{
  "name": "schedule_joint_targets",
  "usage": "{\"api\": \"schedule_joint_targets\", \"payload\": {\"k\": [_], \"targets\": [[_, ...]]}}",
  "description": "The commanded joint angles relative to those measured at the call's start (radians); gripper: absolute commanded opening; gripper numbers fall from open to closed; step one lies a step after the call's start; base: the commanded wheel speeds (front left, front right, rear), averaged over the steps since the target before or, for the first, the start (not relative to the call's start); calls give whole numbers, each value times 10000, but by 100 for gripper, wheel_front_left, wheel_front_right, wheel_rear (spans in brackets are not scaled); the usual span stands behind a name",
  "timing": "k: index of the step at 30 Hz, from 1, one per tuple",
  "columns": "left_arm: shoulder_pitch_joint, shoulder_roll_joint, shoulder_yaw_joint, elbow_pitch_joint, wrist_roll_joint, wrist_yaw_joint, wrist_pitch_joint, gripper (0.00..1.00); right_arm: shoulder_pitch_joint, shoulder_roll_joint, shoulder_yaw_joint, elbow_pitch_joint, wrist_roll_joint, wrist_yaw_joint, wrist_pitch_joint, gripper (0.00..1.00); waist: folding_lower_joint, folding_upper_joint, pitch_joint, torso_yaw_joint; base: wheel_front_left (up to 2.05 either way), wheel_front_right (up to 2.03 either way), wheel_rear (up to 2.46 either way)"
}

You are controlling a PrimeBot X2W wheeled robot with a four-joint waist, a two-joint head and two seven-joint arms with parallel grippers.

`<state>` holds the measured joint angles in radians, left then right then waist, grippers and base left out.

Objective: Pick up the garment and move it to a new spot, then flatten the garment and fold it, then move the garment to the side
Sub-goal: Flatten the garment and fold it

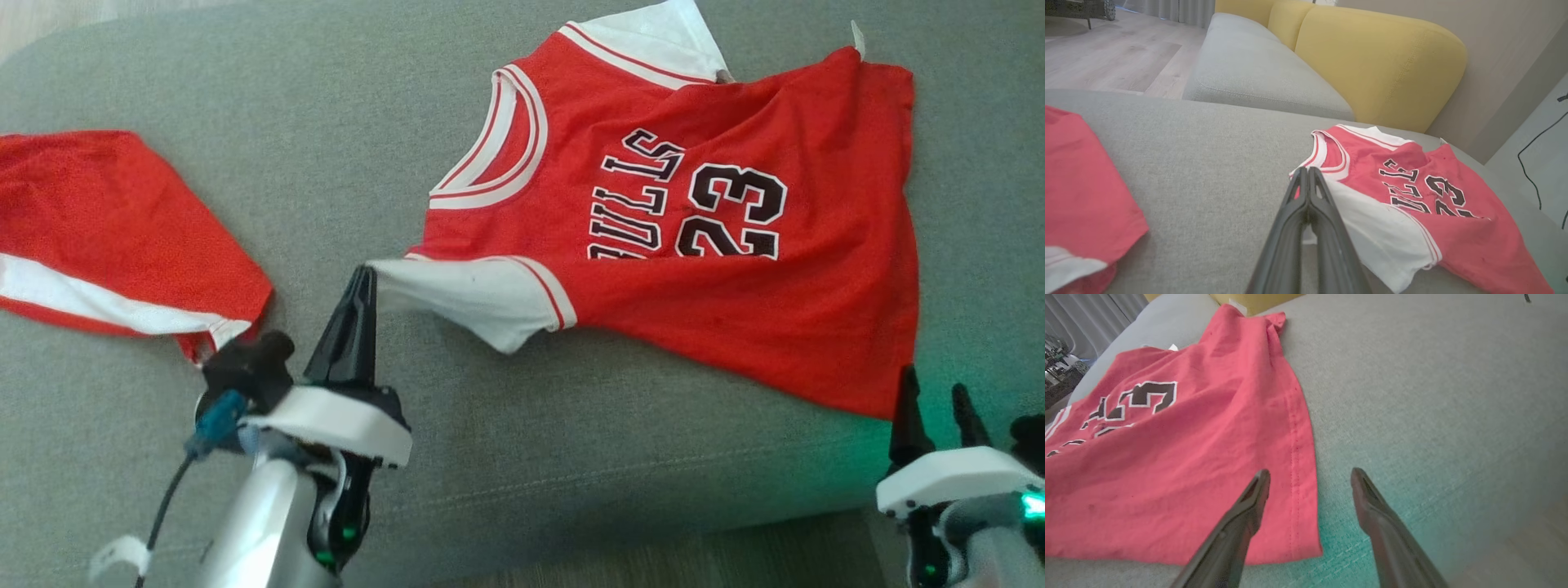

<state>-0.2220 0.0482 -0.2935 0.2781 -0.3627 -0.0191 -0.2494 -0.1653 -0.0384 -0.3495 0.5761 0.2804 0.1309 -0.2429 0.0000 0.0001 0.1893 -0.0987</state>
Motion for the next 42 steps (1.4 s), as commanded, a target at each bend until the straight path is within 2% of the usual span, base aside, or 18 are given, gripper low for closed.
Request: {"api": "schedule_joint_targets", "payload": {"k": [1, 8, 16, 20, 21, 22, 25, 28, 30, 34, 36, 37, 39, 41, 42], "targets": [[19, 49, 409, -365, 97, -62, -121, 0, -333, -118, 203, -11, 98, -2, -142, 100, 0, -1, -3, 2, 0, 0, 0], [255, 25, 362, -523, 215, -201, -123, 0, -703, -118, 278, 1474, 197, -2, -183, 100, 0, -1, 49, 50, 0, 0, 0], [204, 22, 262, -608, 244, -142, -123, 0, -1030, -118, 389, 2168, 126, -2, -187, 100, 0, -1, 169, 119, 0, 0, 0], [156, 21, 199, -667, 190, -113, -123, 0, -1187, -118, 857, 2847, 452, -2, -188, 99, 0, -1, 186, 185, 0, 0, 0], [153, 21, 184, -676, 177, -105, -123, 0, -1262, -118, 1052, 3108, 706, -2, -188, 46, 0, -1, 178, 200, 0, 0, 0], [154, 21, 176, -683, 168, -91, -123, 0, -1337, -118, 1251, 3298, 884, -2, -188, 0, 0, -1, 166, 205, 0, 0, 0], [168, 21, 217, -729, 162, -47, -123, 0, -1512, -118, 1574, 3427, 1052, -2, -188, 0, 0, -1, 95, 202, 0, 0, 0], [206, 21, 383, -937, 55, -31, -123, 0, -1605, -118, 1615, 2813, 511, -2, -188, 0, 0, -1, -37, 167, 0, 0, 0], [190, 21, 634, -1250, 42, 47, -124, 0, -1668, -149, 1442, 2025, -445, -2, -188, 0, 0, -1, -150, 127, 0, 0, 0], [50, 21, 979, -1840, -303, -113, -124, 0, -2060, -202, 1830, 30, -980, -2, 541, 0, 0, -1, -496, 100, 0, 0, 0], [-134, 21, 1100, -2084, -294, -275, -124, 0, -2271, -477, 2218, -1199, -1013, -2, 1208, 0, 0, -1, -715, 86, 0, 0, 0], [-134, 21, 1100, -2084, -294, -275, -124, 0, -2271, -477, 2218, -1199, -1013, -2, 1208, 0, 0, -1, -715, 86, 0, 0, 0], [-390, 21, 1206, -2330, -370, -421, -124, 0, -2544, -767, 2474, -2413, -656, -2, 1937, 0, 0, -1, -950, 86, 0, 0, 0], [-723, 21, 1300, -2546, -1049, -469, -98, 0, -2864, -1243, 2627, -3435, -438, -2, 2599, 0, 0, -1, -1204, 115, 0, 0, 0], [-986, 85, 1289, -2697, -1024, -487, -7, 0, -3043, -1464, 2704, -3834, -331, -2, 2896, 0, 0, -1, -1342, 134, 0, 0, 0]]}}
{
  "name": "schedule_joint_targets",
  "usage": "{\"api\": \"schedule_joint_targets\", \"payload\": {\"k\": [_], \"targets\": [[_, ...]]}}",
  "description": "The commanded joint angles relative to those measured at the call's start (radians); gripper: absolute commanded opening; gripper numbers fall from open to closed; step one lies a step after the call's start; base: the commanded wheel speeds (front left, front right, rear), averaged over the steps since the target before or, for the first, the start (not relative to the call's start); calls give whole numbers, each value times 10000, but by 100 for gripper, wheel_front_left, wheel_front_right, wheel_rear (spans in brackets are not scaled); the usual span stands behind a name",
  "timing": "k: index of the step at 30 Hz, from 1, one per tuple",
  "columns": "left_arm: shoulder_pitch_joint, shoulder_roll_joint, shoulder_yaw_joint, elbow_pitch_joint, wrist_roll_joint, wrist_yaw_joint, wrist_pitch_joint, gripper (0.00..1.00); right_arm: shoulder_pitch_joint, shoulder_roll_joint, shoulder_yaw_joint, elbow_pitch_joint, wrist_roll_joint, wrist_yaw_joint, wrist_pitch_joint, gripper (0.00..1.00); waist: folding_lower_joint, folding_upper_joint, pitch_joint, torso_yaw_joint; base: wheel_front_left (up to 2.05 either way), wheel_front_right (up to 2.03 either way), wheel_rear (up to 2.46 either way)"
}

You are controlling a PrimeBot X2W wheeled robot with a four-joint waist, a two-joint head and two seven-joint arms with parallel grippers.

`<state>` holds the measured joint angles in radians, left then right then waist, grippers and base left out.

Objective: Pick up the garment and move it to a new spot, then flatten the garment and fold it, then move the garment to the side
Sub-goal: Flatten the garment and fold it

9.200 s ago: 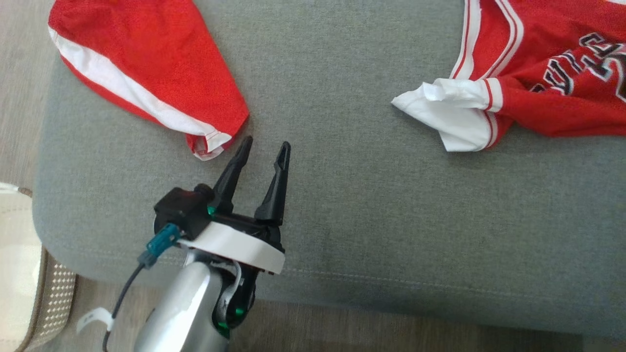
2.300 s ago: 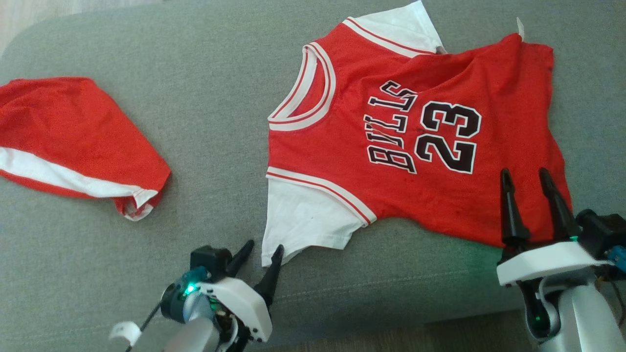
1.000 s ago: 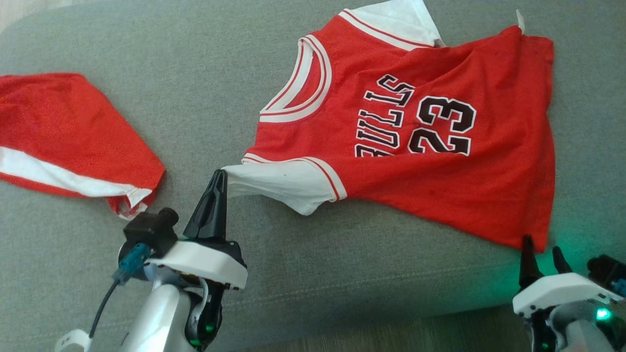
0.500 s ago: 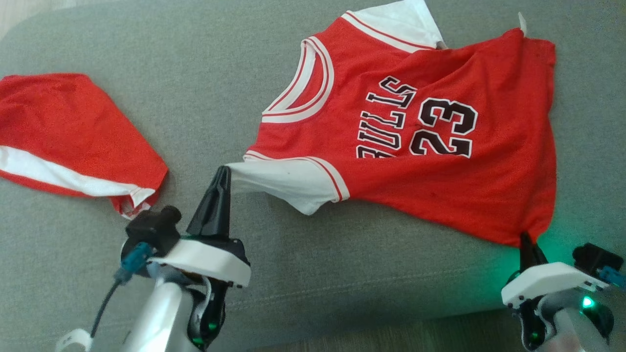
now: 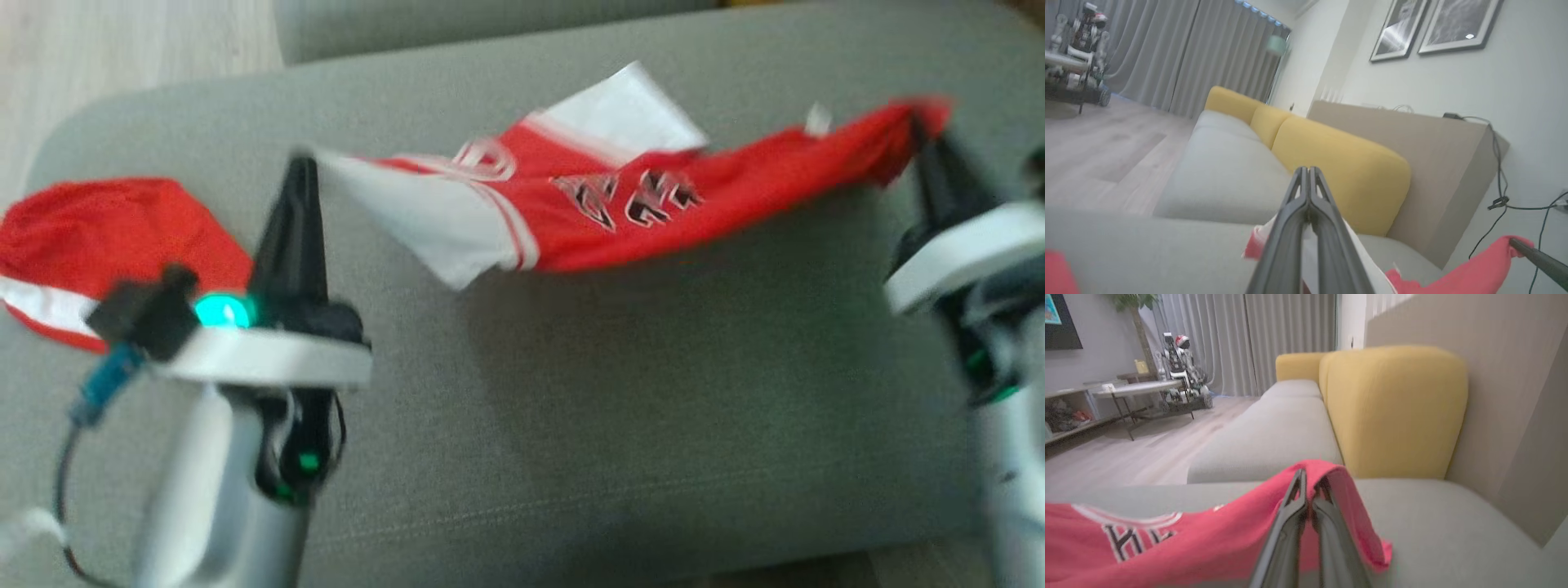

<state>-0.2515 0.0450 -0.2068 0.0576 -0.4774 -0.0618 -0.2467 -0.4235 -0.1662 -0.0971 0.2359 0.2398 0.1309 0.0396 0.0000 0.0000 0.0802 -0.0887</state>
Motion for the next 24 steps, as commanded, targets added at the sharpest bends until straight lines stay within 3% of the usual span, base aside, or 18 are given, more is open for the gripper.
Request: {"api": "schedule_joint_targets", "payload": {"k": [1, 7, 11, 15, 19, 24], "targets": [[-961, 178, 426, -657, 139, -58, 97, 0, -668, -316, 228, -742, 335, -2, 357, 0, 0, 0, -386, 44, 0, 0, 0], [-2650, 613, 704, -1724, 381, 476, 1356, 0, -2179, -1130, 518, -1692, 954, -2, 1566, 0, 0, 0, -843, 13, 0, 0, 0], [-3678, 691, 784, -2272, 91, 687, 2480, 0, -3174, -1086, -28, -2039, 1166, -2, 2296, 0, 0, 0, -881, 69, 0, 0, 0], [-4881, 946, 870, -2073, 15, 792, 3360, 0, -4051, -943, -239, -2089, 659, -2, 3211, 0, 0, 0, -685, 121, 0, 0, 0], [-6631, 1189, 929, -903, -171, 742, 4219, 0, -5453, -653, -282, -1848, 554, -2, 3805, 0, 0, 0, 477, 196, 0, 0, 0], [-9524, 1528, 705, 810, 248, 435, 4497, 0, -8134, -675, -139, -493, 127, -2, 3508, 0, 0, 0, 2723, 316, 0, 0, 0]]}}
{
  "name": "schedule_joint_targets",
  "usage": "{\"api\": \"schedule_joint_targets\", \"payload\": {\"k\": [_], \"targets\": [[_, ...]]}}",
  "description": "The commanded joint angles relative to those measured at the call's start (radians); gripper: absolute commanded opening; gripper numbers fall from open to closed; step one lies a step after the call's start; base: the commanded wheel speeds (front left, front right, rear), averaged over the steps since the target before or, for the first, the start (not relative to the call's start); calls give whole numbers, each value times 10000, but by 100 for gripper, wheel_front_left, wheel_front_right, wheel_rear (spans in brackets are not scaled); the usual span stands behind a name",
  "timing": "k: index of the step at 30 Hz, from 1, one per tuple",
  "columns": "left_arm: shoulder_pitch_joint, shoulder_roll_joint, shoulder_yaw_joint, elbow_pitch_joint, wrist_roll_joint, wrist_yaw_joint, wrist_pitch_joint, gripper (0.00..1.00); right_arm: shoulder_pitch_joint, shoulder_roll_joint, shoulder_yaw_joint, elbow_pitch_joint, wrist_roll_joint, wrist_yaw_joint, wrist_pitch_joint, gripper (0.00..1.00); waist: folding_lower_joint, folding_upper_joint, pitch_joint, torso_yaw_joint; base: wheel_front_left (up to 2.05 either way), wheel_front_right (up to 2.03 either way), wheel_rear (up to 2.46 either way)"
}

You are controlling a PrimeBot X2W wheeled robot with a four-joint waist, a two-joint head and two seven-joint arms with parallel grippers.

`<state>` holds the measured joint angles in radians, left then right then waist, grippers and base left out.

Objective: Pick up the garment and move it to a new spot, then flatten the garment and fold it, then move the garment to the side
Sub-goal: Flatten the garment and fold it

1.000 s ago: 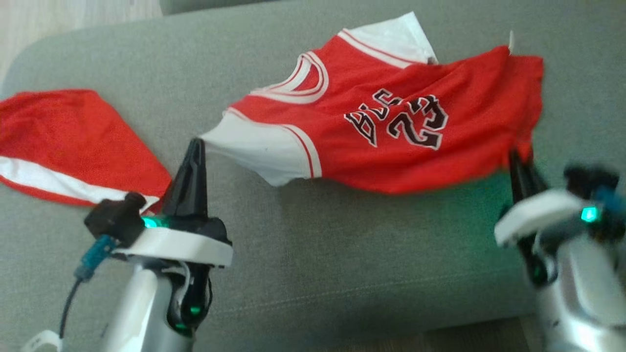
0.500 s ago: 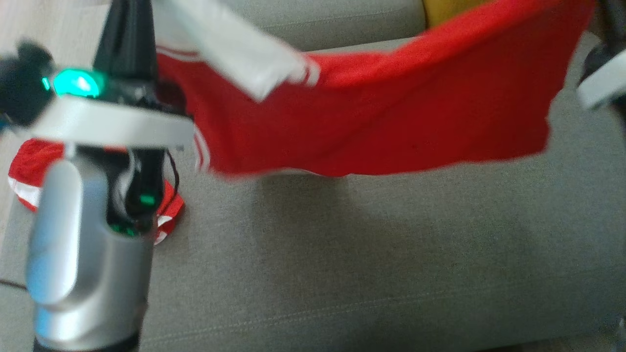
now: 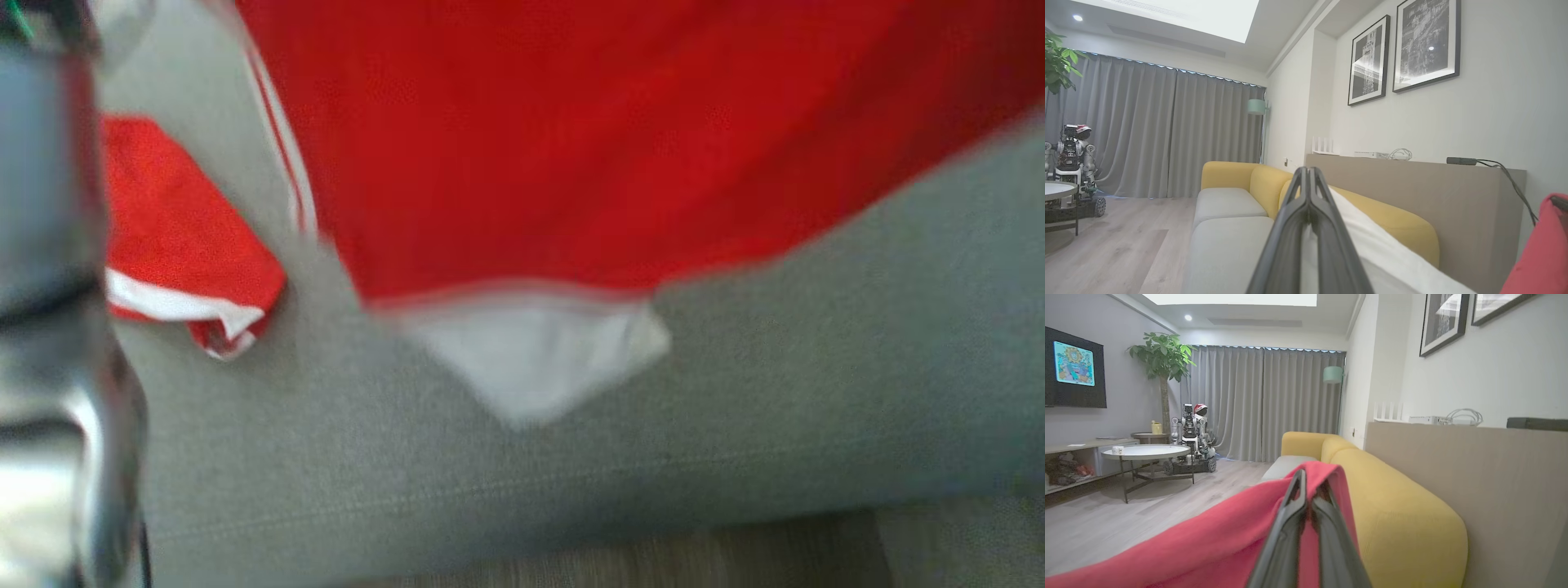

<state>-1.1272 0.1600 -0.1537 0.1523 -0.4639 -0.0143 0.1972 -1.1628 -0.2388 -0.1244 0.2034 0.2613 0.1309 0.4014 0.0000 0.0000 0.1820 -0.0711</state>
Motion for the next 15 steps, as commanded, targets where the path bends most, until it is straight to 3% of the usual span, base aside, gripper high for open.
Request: {"api": "schedule_joint_targets", "payload": {"k": [1, 5, 9, 15], "targets": [[-1424, 375, 152, 224, 203, -64, -15, 0, -1387, 27, 81, 229, -165, -2, -335, 0, 0, 0, 2177, 197, 0, 0, 0], [-3755, 412, -161, 1807, 903, -264, -948, 0, -3767, -199, 179, 1946, -625, -2, -1726, 0, 0, 0, 3542, 471, 0, 0, 0], [-5516, 121, -304, 3185, 1448, -122, -2506, 0, -5652, -472, 272, 3574, -992, -2, -3291, 0, 0, 0, 4289, 868, 0, 0, 0], [-6361, -303, -307, 4491, 1558, -16, -4054, 0, -6406, -567, 980, 5155, -983, -2, -4964, 0, 0, 0, 4523, 1157, 0, 0, 0]]}}
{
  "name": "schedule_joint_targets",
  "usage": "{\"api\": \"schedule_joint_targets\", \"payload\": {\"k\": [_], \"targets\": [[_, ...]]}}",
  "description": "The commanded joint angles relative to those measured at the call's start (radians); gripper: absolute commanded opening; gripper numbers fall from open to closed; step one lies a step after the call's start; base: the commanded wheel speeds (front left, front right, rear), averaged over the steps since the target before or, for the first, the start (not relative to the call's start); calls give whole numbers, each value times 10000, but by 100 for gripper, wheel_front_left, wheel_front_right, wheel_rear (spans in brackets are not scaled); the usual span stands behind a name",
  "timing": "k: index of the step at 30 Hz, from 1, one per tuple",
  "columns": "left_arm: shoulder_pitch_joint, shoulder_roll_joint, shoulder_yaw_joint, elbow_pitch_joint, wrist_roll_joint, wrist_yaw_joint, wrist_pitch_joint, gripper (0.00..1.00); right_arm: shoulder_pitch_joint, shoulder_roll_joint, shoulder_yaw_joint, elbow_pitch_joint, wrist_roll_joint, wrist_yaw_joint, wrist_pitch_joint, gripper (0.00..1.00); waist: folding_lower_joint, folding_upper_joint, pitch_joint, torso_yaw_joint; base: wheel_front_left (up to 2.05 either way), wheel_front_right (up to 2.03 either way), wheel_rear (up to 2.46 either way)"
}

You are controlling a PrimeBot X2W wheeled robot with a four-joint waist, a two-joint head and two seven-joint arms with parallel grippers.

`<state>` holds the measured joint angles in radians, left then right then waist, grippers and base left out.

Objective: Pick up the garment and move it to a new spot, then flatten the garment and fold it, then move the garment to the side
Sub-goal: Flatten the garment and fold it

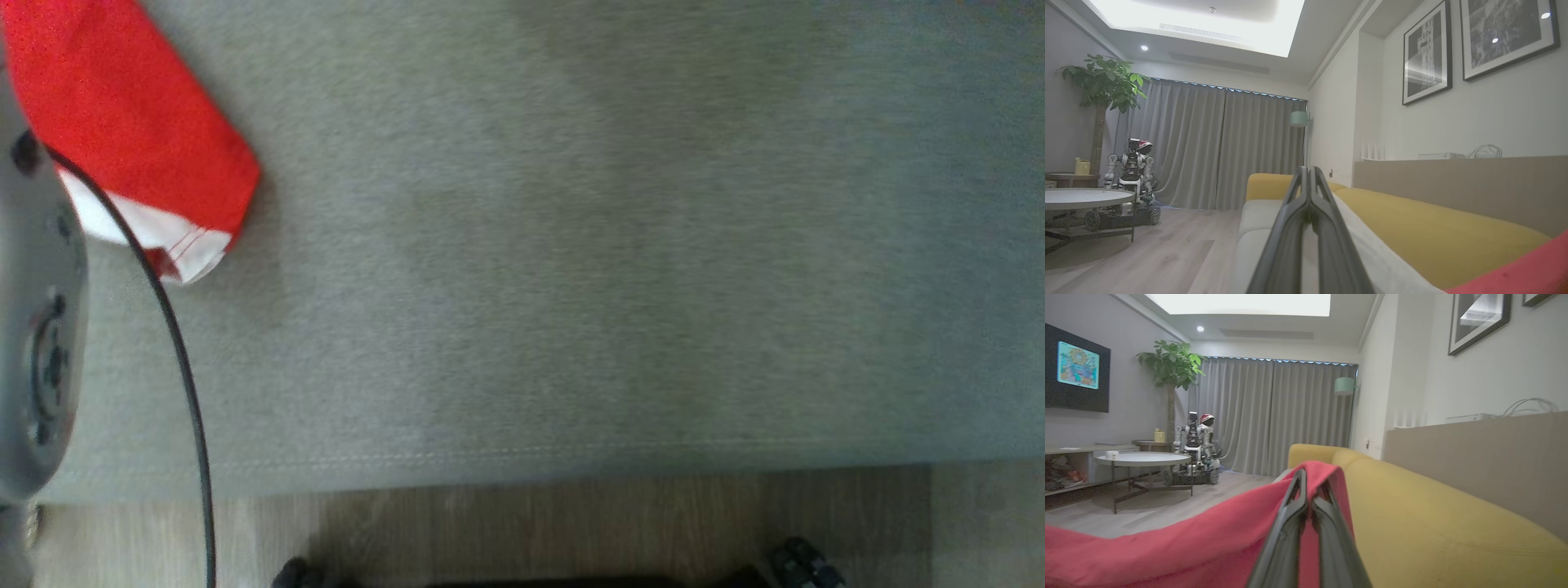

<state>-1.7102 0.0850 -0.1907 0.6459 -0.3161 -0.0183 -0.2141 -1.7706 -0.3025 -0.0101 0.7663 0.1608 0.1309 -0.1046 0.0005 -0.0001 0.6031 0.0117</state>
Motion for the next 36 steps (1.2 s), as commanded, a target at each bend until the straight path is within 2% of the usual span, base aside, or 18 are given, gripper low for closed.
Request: {"api": "schedule_joint_targets", "payload": {"k": [1, 3, 5, 9, 15, 21, 23, 30, 36], "targets": [[-584, 413, -46, -314, 165, -53, -90, 0, -346, -17, -2, -272, 93, -2, -210, 0, -5, 1, 380, 392, 0, 0, 0], [-543, 341, -337, -234, 378, -250, -301, 0, -256, -392, 622, -268, -132, -2, -1073, 0, -5, 1, 487, 524, 0, 0, 0], [-306, 266, -530, -245, 488, -366, -398, 0, 70, -600, 958, -297, 82, -2, -1405, 0, -5, 1, 534, 618, 0, 0, 0], [621, 115, -904, -317, 406, -666, -449, 0, 1393, -836, 744, 216, 828, -2, -1535, 0, -5, 1, 553, 794, 0, 0, 0], [3125, 62, -1881, -593, 380, -963, -469, 0, 3884, -781, 923, 927, 1492, -2, -1566, 0, -5, 1, 33, 981, 0, 0, 0], [6092, 543, -2597, -634, 330, -1040, -461, 0, 5897, -542, 1602, 1464, 2293, -2, -1557, 0, -5, 1, -1067, 1030, 0, 0, 0], [7410, 789, -2954, -443, 130, -1072, -206, 0, 6689, -513, 2037, 1739, 2808, -2, -1452, 0, -5, 1, -1736, 1026, 0, 0, 0], [9732, 1443, -3655, -797, -640, -1114, 539, 0, 8133, -622, 3308, 2312, 3397, -2, -362, 0, -5, 1, -3058, 913, 0, 0, 0], [11246, 2067, -3925, -1565, -1105, -1119, 935, 0, 8852, -804, 3910, 2242, 3833, -2, -55, 0, -5, 1, -3768, 751, 0, 0, 0]]}}
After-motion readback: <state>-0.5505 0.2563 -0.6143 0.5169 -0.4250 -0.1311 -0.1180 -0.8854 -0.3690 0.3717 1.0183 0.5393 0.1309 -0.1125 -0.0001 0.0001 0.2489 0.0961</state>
